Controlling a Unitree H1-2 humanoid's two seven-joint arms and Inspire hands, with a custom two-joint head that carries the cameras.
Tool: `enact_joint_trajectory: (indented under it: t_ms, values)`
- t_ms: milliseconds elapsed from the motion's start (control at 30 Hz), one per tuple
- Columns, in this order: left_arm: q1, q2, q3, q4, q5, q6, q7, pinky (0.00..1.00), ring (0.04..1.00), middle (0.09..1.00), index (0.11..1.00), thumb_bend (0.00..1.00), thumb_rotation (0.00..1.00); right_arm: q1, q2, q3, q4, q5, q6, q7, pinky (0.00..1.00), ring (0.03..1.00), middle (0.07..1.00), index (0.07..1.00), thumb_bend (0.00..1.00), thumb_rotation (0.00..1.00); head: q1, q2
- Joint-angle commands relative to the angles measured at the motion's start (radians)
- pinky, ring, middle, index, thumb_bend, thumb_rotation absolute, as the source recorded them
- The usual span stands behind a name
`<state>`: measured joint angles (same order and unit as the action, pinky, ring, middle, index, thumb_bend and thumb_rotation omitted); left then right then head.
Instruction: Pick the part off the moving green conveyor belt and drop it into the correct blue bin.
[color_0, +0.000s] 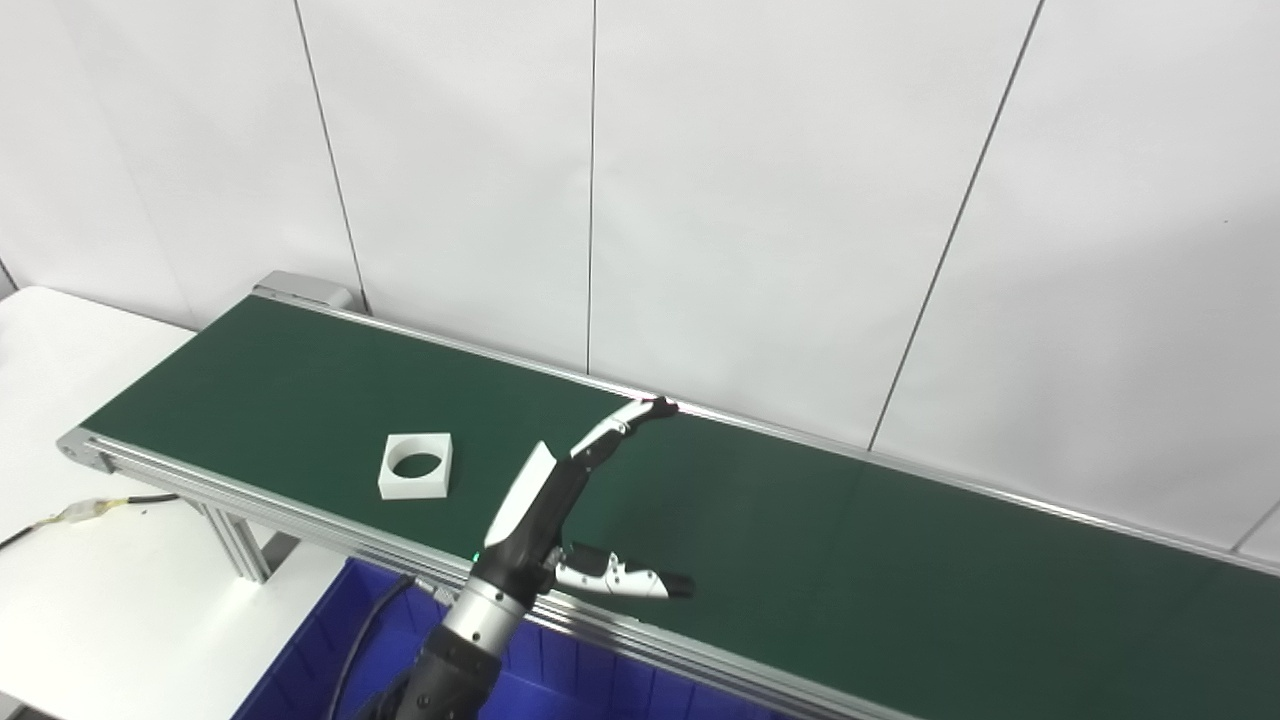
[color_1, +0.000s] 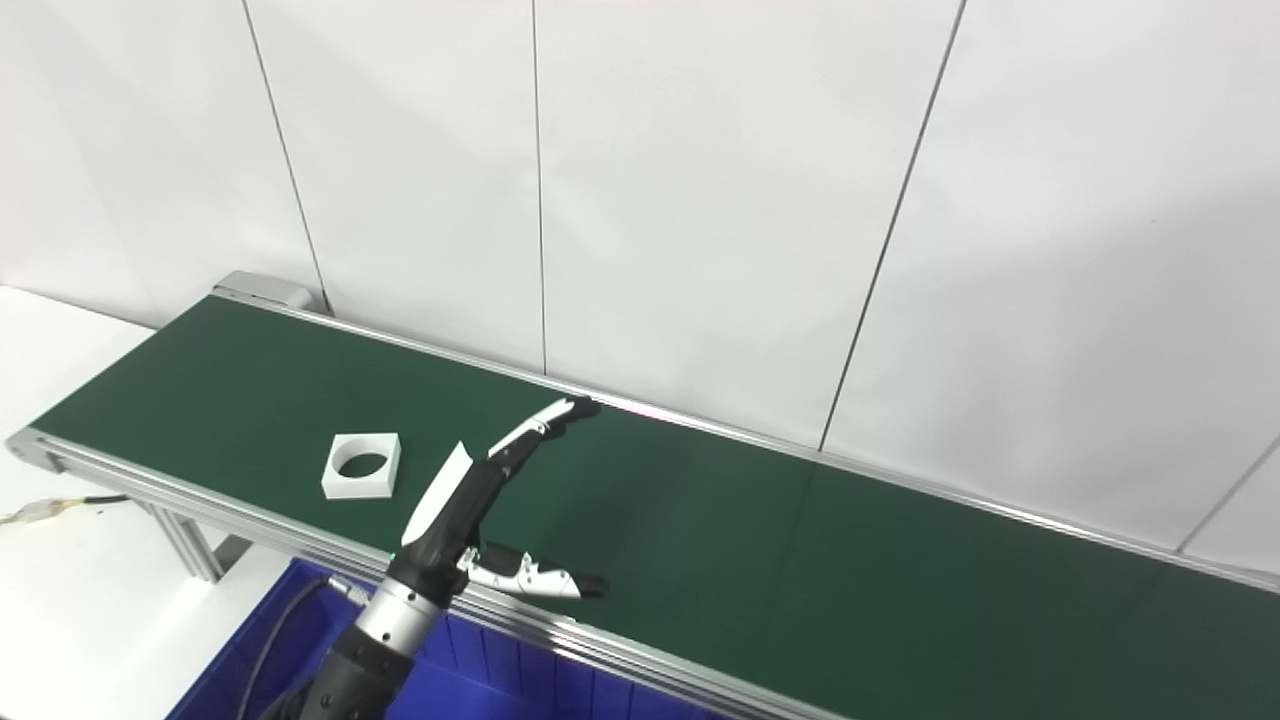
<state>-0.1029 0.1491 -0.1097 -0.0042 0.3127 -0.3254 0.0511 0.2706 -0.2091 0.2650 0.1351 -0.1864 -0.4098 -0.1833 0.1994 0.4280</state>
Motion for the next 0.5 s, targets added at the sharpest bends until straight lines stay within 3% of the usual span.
enact_joint_trajectory:
  t_ms: [0, 167, 333, 433, 467]
  values:
    - [-0.054, 0.017, 0.017, -0.006, 0.024, 0.025, 0.002, 0.93, 0.934, 0.930, 0.873, 0.81, 0.21, -0.006, -0.002, 0.000, -0.021, 0.010, -0.060, -0.002, 0.81, 0.878, 0.891, 0.855, 1.00, 0.31, 0.000, 0.001]
    - [-0.090, 0.033, 0.039, -0.002, 0.047, 0.092, -0.006, 0.95, 0.951, 0.945, 0.891, 0.81, 0.17, -0.007, -0.002, -0.001, -0.023, 0.017, -0.060, 0.001, 0.81, 0.878, 0.891, 0.852, 1.00, 0.29, 0.002, -0.001]
    - [-0.114, 0.055, 0.042, -0.020, 0.098, 0.201, -0.030, 0.92, 0.959, 0.966, 0.904, 0.82, 0.23, -0.014, -0.002, 0.000, -0.017, 0.011, -0.060, -0.004, 0.80, 0.866, 0.882, 0.844, 1.00, 0.29, 0.004, -0.003]
    - [-0.125, 0.061, 0.044, -0.024, 0.100, 0.254, -0.045, 0.93, 0.968, 0.975, 0.913, 0.82, 0.19, -0.019, -0.003, 0.002, -0.015, 0.011, -0.060, -0.003, 0.80, 0.867, 0.881, 0.845, 1.00, 0.30, 0.003, -0.006]
    - [-0.127, 0.063, 0.045, -0.022, 0.100, 0.269, -0.047, 0.93, 0.974, 0.981, 0.919, 0.81, 0.13, -0.020, -0.003, 0.002, -0.014, 0.009, -0.060, -0.004, 0.80, 0.866, 0.881, 0.844, 1.00, 0.30, 0.003, -0.006]
